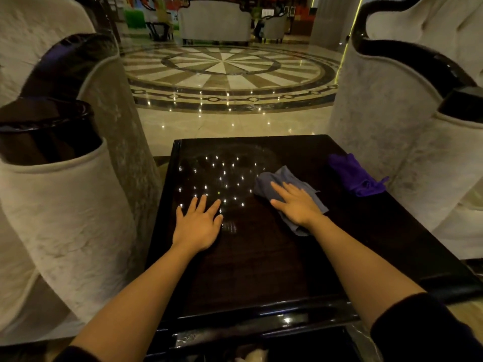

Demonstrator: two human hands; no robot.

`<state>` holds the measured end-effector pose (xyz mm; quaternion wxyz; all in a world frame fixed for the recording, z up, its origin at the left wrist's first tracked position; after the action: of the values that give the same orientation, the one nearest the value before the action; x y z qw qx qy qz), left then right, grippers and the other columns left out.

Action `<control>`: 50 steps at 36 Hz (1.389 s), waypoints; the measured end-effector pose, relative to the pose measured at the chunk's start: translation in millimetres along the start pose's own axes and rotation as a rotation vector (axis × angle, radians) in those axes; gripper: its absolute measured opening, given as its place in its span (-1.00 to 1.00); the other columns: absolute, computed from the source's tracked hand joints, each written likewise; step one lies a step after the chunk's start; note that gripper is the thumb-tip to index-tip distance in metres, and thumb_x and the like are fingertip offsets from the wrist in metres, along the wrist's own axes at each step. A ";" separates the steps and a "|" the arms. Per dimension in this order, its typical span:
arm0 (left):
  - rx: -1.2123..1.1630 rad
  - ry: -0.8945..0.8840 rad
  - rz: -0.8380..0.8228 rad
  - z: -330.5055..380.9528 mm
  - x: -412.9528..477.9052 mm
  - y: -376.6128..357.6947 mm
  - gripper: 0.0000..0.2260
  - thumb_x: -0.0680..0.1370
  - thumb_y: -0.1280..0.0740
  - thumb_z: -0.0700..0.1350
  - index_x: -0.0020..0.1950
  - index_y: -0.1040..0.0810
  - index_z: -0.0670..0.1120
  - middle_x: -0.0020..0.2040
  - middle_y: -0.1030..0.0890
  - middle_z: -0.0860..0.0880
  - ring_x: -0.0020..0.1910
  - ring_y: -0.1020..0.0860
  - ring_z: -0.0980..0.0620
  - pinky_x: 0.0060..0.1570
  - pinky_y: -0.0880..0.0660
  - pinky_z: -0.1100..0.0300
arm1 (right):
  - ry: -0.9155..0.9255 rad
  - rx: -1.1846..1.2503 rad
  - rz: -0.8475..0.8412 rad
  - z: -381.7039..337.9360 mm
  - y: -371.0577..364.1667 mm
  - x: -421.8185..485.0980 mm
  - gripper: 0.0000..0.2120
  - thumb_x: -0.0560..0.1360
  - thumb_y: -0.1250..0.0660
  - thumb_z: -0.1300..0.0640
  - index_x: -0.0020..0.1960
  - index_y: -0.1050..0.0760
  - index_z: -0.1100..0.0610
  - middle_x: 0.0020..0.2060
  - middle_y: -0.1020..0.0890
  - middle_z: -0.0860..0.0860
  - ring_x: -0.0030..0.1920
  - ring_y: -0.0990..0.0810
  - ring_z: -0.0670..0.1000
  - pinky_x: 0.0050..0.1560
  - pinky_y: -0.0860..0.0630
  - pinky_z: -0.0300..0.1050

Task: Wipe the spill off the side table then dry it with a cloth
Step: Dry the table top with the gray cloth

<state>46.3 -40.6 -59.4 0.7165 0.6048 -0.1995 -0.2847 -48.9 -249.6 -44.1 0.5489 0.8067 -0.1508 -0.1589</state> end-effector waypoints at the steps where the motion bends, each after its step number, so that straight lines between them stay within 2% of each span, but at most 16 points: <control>1: 0.002 0.001 0.001 -0.2 0.3 0.0 -0.54 0.60 0.09 0.14 0.50 0.01 0.10 0.55 0.04 -0.07 0.51 0.12 -0.07 0.44 0.14 -0.17 | 0.026 0.001 -0.010 -7.0 -2.8 -2.9 -0.48 0.55 -0.05 -0.10 0.45 0.04 -0.06 0.50 -0.03 0.09 0.50 0.05 0.08 0.46 0.11 0.04; 9: -0.002 0.015 -0.002 -0.2 0.2 2.4 -0.54 0.59 0.08 0.13 0.49 -0.01 0.10 0.55 0.02 -0.06 0.51 0.09 -0.07 0.43 0.11 -0.18 | 0.181 0.017 -0.081 -60.8 -28.7 -36.6 -0.51 0.56 -0.07 -0.07 0.44 0.01 -0.11 0.50 -0.06 0.05 0.50 0.02 0.04 0.47 0.12 0.01; 15: 0.035 0.001 -0.058 0.1 -4.0 5.7 -0.51 0.59 -0.02 -0.02 0.50 0.04 0.11 0.55 0.06 -0.06 0.52 0.10 -0.06 0.43 0.11 -0.19 | 0.281 0.081 -0.076 -87.0 -37.4 -72.7 -0.56 0.56 -0.12 0.02 0.42 -0.13 -0.06 0.48 -0.17 0.03 0.48 -0.06 0.01 0.45 0.06 -0.06; 18: 0.056 -0.009 -0.100 0.4 -6.3 6.7 -0.46 0.58 -0.09 0.07 0.50 0.07 0.11 0.55 0.09 -0.06 0.52 0.12 -0.06 0.43 0.10 -0.19 | 0.348 0.106 -0.065 -96.3 -37.0 -92.0 -0.58 0.55 -0.15 0.06 0.39 -0.21 -0.05 0.46 -0.24 0.02 0.47 -0.11 0.03 0.45 0.01 -0.01; 26: 0.012 0.038 -0.084 0.6 -8.1 9.6 -0.57 0.62 0.06 0.04 0.50 0.00 0.11 0.55 0.03 -0.05 0.52 0.08 -0.04 0.43 0.09 -0.16 | 0.533 0.091 -0.127 -117.6 -43.5 -152.9 -0.62 0.53 -0.20 0.16 0.34 -0.32 0.05 0.41 -0.34 0.07 0.44 -0.20 0.08 0.42 -0.11 -0.02; 33: 0.033 0.074 -0.143 7.0 -14.5 12.7 -0.56 0.62 0.13 0.06 0.50 0.07 0.09 0.55 0.09 -0.05 0.52 0.12 -0.07 0.44 0.11 -0.19 | 0.571 0.183 -0.140 -121.0 -30.6 -196.2 -0.65 0.52 -0.20 0.23 0.30 -0.39 0.11 0.36 -0.41 0.10 0.42 -0.26 0.06 0.40 -0.09 -0.12; 40: 0.082 0.108 -0.177 13.4 -19.4 20.1 -0.56 0.63 0.12 0.04 0.51 0.10 0.06 0.55 0.07 -0.08 0.52 0.09 -0.10 0.44 0.04 -0.19 | 0.519 0.316 -0.191 -101.8 -17.5 -214.1 -0.71 0.51 -0.21 0.26 0.21 -0.48 0.15 0.23 -0.55 0.13 0.31 -0.42 0.04 0.35 -0.32 -0.07; 41: 0.081 0.112 -0.176 13.9 -20.3 21.3 -0.56 0.63 0.12 0.03 0.51 0.09 0.06 0.55 0.07 -0.08 0.51 0.08 -0.10 0.44 0.02 -0.18 | 0.497 0.336 -0.170 -95.1 -11.0 -213.8 -0.71 0.50 -0.22 0.27 0.20 -0.48 0.15 0.22 -0.56 0.13 0.29 -0.44 0.03 0.33 -0.34 -0.12; 45: 0.083 0.114 -0.191 14.1 -23.8 23.4 -0.55 0.62 0.10 0.05 0.51 0.08 0.07 0.55 0.06 -0.09 0.51 0.05 -0.11 0.44 0.00 -0.16 | 0.380 0.429 0.018 -57.5 29.2 -206.3 -0.70 0.46 -0.23 0.37 0.18 -0.49 0.23 0.17 -0.57 0.19 0.17 -0.47 -0.03 0.15 -0.28 -0.51; 48: 0.069 0.102 -0.179 14.3 -28.3 24.6 -0.54 0.62 0.10 0.08 0.51 0.08 0.09 0.55 0.08 -0.09 0.51 0.06 -0.11 0.44 0.00 -0.16 | 0.260 0.429 0.231 -19.3 67.2 -195.9 -0.69 0.45 -0.23 0.41 0.17 -0.48 0.27 0.16 -0.56 0.21 0.19 -0.48 0.04 0.13 -0.26 -0.55; 50: 0.064 0.091 -0.158 14.6 -31.2 25.5 -0.54 0.61 0.10 0.11 0.50 0.08 0.10 0.55 0.10 -0.09 0.51 0.07 -0.11 0.44 0.01 -0.15 | 0.171 0.392 0.373 7.8 91.6 -187.9 -0.69 0.46 -0.22 0.40 0.19 -0.46 0.28 0.18 -0.54 0.22 0.22 -0.49 0.13 0.17 -0.29 -0.42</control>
<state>17.7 -28.6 -29.8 0.6803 0.6537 -0.1276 -0.3061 -228.4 -209.8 55.8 0.4128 0.8662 -0.2777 0.0456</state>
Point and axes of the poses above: each hand's wrist, its own x-axis towards the middle knuckle, its own y-axis out of the back of the hand, z = x × y, the point moved 7 cm from there along x, towards the middle knuckle
